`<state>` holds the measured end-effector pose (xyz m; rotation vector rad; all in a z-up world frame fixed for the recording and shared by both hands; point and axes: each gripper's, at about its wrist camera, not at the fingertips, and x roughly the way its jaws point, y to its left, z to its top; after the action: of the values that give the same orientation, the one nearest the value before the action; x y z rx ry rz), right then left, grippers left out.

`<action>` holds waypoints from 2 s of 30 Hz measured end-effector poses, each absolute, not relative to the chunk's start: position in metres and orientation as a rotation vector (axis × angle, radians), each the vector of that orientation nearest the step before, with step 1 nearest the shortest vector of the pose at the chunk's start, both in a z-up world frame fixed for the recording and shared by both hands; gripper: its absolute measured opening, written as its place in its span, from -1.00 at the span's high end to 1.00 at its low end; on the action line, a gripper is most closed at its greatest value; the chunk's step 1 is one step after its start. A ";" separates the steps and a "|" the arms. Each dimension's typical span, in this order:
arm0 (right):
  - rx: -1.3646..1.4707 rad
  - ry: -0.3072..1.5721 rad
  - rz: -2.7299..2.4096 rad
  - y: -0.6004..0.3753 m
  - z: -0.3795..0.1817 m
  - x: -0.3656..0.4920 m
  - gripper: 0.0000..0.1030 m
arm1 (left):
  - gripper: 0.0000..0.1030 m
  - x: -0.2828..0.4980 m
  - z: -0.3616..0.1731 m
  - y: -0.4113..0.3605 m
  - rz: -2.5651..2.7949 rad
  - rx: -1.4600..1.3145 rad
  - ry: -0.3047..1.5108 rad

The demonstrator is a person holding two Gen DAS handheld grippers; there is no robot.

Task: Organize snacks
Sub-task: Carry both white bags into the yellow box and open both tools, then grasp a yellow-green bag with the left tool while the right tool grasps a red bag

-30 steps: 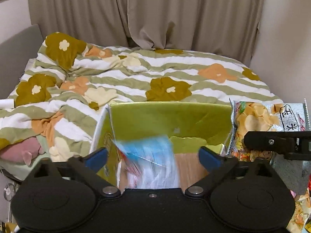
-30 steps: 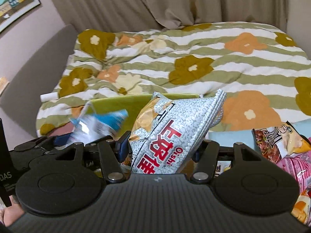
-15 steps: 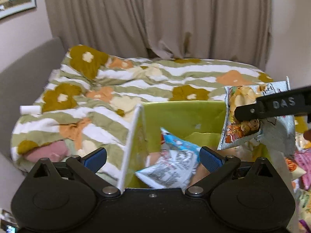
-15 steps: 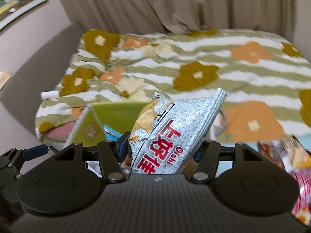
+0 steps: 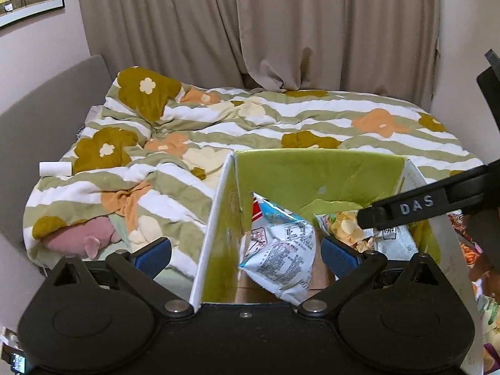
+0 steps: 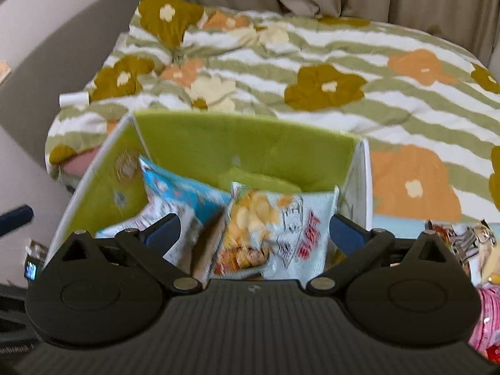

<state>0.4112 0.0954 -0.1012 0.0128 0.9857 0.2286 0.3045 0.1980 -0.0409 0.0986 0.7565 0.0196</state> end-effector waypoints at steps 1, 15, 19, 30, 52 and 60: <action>0.007 0.987 0.227 0.095 -0.100 0.408 -1.00 | -1.00 0.304 -0.040 0.199 0.018 0.096 0.754; 0.022 0.860 0.147 0.086 -0.049 0.359 -1.00 | -1.00 0.284 -0.007 0.199 -0.098 0.047 0.649; 0.049 0.828 0.100 0.075 -0.037 0.336 -1.00 | -1.00 0.276 -0.002 0.190 -0.134 0.038 0.656; 0.110 0.728 0.034 -0.006 -0.006 0.250 -1.00 | -1.00 0.227 0.014 0.124 -0.239 0.024 0.626; 0.024 0.824 -0.027 -0.239 -0.052 0.188 -1.00 | -0.93 0.182 -0.058 -0.079 -0.232 0.073 0.811; 0.008 0.901 0.024 -0.271 -0.095 0.199 -1.00 | -0.82 0.193 -0.102 -0.114 -0.173 0.125 0.916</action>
<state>0.1989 -0.2711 -0.0949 0.0083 0.9014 0.0238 0.1933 -0.1145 -0.1023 0.1247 0.9164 -0.1725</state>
